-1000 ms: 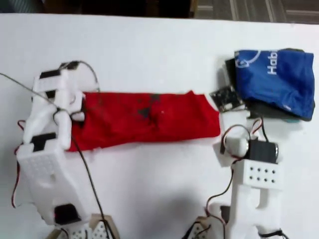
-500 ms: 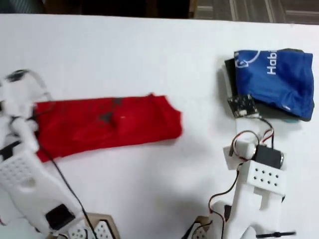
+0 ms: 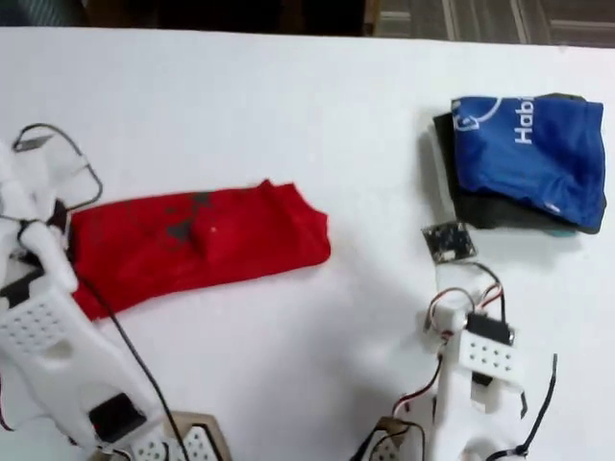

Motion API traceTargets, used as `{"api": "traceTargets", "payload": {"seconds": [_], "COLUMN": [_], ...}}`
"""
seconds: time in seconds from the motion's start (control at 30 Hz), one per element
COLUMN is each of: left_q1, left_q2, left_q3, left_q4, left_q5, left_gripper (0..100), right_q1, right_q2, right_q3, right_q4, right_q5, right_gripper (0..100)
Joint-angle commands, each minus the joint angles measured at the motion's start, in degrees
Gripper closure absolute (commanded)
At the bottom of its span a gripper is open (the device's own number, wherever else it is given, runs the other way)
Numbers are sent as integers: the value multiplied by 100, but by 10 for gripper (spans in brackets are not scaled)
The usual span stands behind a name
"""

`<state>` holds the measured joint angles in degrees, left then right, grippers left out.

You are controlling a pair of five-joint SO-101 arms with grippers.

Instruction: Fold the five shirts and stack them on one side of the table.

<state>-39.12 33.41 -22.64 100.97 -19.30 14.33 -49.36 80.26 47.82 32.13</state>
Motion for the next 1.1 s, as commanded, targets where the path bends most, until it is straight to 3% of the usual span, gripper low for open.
{"api": "traceTargets", "payload": {"seconds": [0.0,0.3,0.67,1.07], "left_q1": [554,2514,4765,5574], "left_q2": [-782,-2224,-2330,-2180], "left_q3": [4,541,444,611], "left_q4": [132,132,-18,-1099], "left_q5": [141,1099,1960,2110], "left_gripper": [974,974,974,974], "right_q1": [66,40,57,48], "right_q2": [-145,-110,-101,-101], "right_q3": [97,132,141,141], "right_q4": [-286,-321,-444,-444], "right_q5": [18,18,-369,-369], "right_gripper": [979,979,979,978]}}
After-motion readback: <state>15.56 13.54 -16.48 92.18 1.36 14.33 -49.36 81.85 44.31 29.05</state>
